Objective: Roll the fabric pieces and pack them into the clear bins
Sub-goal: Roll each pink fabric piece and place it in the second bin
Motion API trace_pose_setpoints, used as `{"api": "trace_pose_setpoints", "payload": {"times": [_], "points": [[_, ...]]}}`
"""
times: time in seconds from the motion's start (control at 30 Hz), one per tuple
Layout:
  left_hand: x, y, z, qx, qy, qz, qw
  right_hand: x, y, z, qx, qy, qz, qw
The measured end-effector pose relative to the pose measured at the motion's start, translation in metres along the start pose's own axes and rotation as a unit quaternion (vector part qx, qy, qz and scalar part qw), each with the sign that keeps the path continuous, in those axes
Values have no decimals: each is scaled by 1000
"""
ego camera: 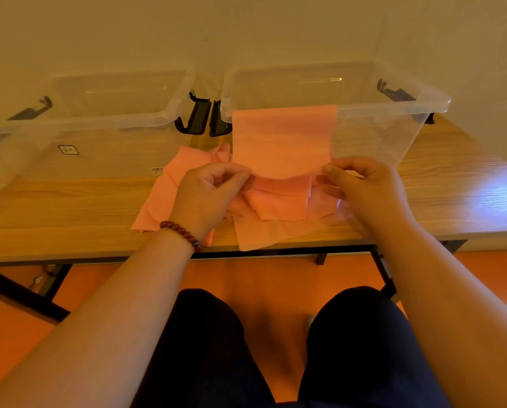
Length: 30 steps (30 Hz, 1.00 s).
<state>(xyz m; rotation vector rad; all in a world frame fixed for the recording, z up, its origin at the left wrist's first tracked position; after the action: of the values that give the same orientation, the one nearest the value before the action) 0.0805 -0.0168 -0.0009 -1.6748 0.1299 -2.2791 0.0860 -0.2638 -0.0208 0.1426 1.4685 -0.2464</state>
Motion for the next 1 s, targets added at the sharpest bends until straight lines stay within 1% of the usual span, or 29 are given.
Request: {"api": "trace_pose_setpoints", "payload": {"times": [0.07,0.2,0.33,0.4,0.47,0.53,0.57,0.6,0.67,0.8,0.93,1.0], "points": [[1,-2,3,9,-3,12,1000,-3,0,1,3,15,11,1000],[3,-6,9,13,2,84,996,-3,0,0,10,54,45,997],[17,-5,8,-13,44,164,985,-3,-1,-2,16,55,60,997],[16,-5,7,-25,34,171,984,-4,-1,-3,15,50,66,996],[8,-7,7,-17,-16,125,992,-5,0,-4,15,43,62,997],[-9,-5,3,-7,-106,-5,994,-5,4,-7,0,38,56,998],[-16,-3,0,0,-146,-66,987,-5,7,-8,-16,37,52,998],[-21,-2,-2,7,-168,-100,981,-5,11,-10,-31,36,46,998],[-27,-2,-4,16,-172,-112,978,-4,14,-12,-49,37,43,997],[-25,-3,-5,25,-140,-117,983,0,16,-12,-62,45,46,996],[-23,3,-9,7,-127,-122,984,1,18,-11,-76,13,6,997],[-22,4,-9,3,-113,-123,986,-1,18,-12,-78,-2,23,997]]}}
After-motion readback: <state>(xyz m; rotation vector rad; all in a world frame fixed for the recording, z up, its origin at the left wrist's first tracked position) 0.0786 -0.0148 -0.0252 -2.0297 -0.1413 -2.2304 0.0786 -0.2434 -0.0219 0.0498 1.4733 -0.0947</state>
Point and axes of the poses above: each hand's wrist, its own z-axis towards the middle knuckle, its own y-axis out of the palm, x = y × z, the point moved 10 cm from there along z, towards the middle knuckle, and after that the axes turned 3 degrees about x, right-handed, at the moved point
